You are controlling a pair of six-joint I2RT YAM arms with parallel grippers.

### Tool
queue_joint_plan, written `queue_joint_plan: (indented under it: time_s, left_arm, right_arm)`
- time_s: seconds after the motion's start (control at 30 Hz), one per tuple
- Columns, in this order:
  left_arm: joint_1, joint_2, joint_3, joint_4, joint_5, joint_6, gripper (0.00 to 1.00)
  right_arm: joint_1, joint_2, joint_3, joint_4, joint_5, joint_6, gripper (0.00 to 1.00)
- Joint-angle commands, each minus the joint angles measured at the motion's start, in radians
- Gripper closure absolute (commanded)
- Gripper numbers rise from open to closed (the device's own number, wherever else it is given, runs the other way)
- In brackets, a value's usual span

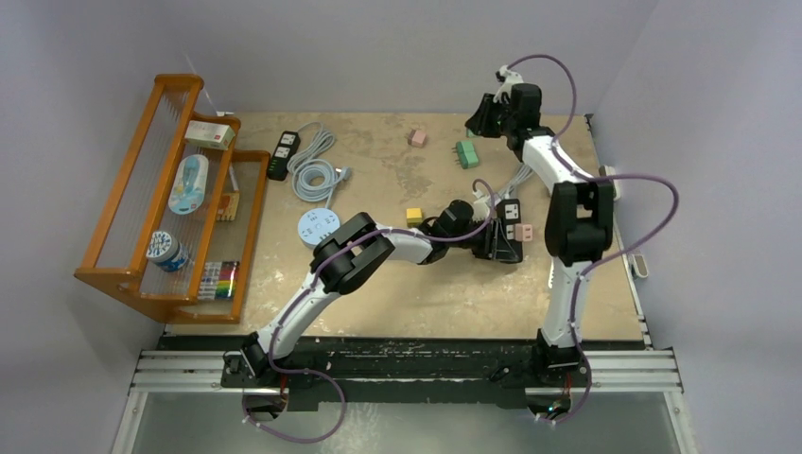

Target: Pull the plug off the socket

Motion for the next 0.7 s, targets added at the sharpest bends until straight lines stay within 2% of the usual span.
queue_joint_plan:
  time_s: [0.0,0.17,0.3,0.43,0.67]
  left_arm:
    - [0.003,0.017,-0.068,-0.115,-0.065,0.044,1.0]
    - [0.004,0.023,-0.066,-0.107,-0.059,0.036,1.0]
    - [0.003,0.028,-0.067,-0.102,-0.059,0.027,1.0]
    - [0.003,0.032,-0.071,-0.104,-0.062,0.02,1.0]
    - [0.003,0.026,-0.072,-0.111,-0.074,0.029,1.0]
  right_arm:
    - [-0.001,0.13,0.191,-0.161,-0.14,-0.08,0.98]
    - [-0.002,0.215,0.265,-0.22,-0.151,-0.114,0.96]
    - [-0.002,0.245,0.265,-0.219,-0.181,-0.107,0.73]
    - [-0.002,0.252,0.256,-0.223,-0.126,-0.095,0.61]
    - [-0.002,0.175,0.211,-0.198,-0.012,-0.102,0.2]
